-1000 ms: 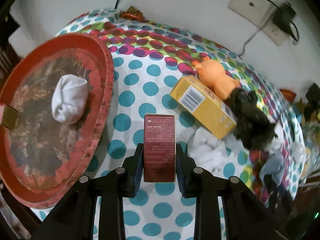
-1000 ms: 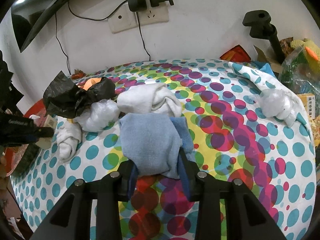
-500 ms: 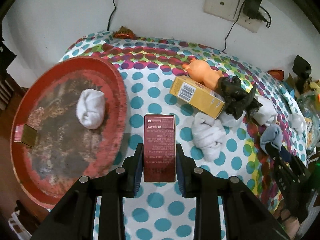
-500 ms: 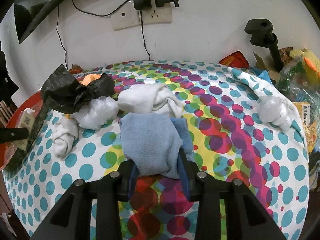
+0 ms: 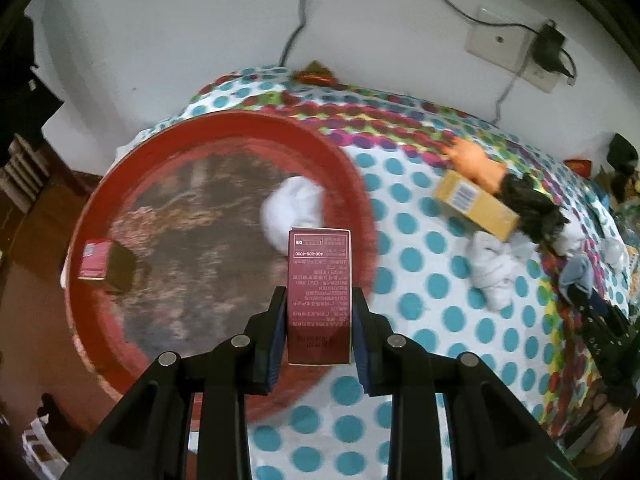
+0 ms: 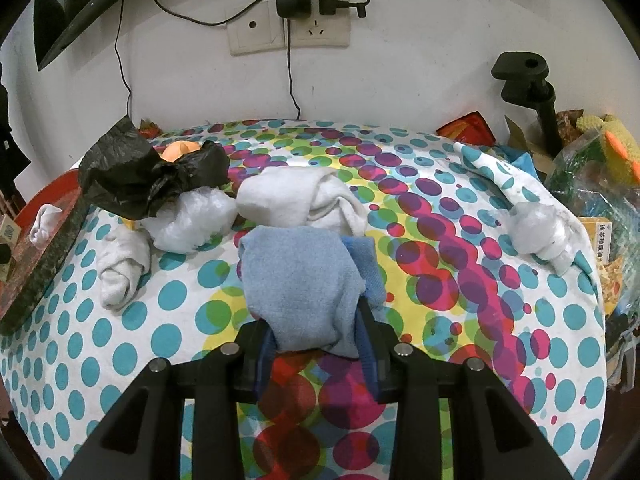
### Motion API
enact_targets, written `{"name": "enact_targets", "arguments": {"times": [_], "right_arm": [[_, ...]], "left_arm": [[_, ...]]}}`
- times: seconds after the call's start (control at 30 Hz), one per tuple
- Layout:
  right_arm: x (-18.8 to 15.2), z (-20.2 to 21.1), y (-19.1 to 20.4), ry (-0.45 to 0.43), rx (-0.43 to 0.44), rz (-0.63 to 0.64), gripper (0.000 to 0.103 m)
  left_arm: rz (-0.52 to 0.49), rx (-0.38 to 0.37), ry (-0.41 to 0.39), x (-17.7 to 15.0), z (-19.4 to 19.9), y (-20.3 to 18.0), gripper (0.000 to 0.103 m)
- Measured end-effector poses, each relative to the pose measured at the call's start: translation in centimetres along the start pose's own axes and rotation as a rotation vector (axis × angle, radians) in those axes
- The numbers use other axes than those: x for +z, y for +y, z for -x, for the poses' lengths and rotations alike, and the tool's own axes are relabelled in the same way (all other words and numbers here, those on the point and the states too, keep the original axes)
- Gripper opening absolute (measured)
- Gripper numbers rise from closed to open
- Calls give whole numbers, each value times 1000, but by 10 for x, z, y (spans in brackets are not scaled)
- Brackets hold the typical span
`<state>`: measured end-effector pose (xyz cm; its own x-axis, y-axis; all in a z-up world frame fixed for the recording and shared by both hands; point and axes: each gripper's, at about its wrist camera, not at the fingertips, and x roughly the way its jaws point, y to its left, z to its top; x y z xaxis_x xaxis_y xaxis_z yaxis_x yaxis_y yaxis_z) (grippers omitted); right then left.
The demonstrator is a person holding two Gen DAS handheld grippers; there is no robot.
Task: Organize objects
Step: 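Carry the tall red box into the red tray and release it beside the square box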
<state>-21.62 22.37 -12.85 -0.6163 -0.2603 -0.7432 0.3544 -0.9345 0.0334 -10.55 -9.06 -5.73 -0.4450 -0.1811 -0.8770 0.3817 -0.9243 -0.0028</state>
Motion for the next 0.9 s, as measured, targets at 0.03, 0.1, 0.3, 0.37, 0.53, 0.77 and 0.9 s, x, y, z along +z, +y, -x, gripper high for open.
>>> {"name": "enact_targets", "arguments": {"times": [0.03, 0.1, 0.3, 0.37, 0.53, 0.77, 0.9], "right_arm": [[0, 0, 0, 0, -4, 2, 36], [0, 0, 1, 0, -9, 7, 36], [0, -1, 3, 4, -25, 20, 36], [0, -1, 4, 3, -28, 22, 36], [0, -2, 6, 5, -38, 31, 36], [0, -2, 8, 5, -41, 33, 36], [0, -2, 9, 5, -43, 33, 36]], "left_arm": [[8, 4, 0, 0, 0, 7, 27], [19, 17, 0, -1, -1, 18, 27], [57, 39, 17, -7, -9, 48, 27], [67, 42, 21, -8, -11, 57, 27], [94, 72, 31, -10, -19, 82, 27], [139, 95, 49, -16, -26, 112, 27], [166, 90, 66, -19, -32, 126, 27]]}}
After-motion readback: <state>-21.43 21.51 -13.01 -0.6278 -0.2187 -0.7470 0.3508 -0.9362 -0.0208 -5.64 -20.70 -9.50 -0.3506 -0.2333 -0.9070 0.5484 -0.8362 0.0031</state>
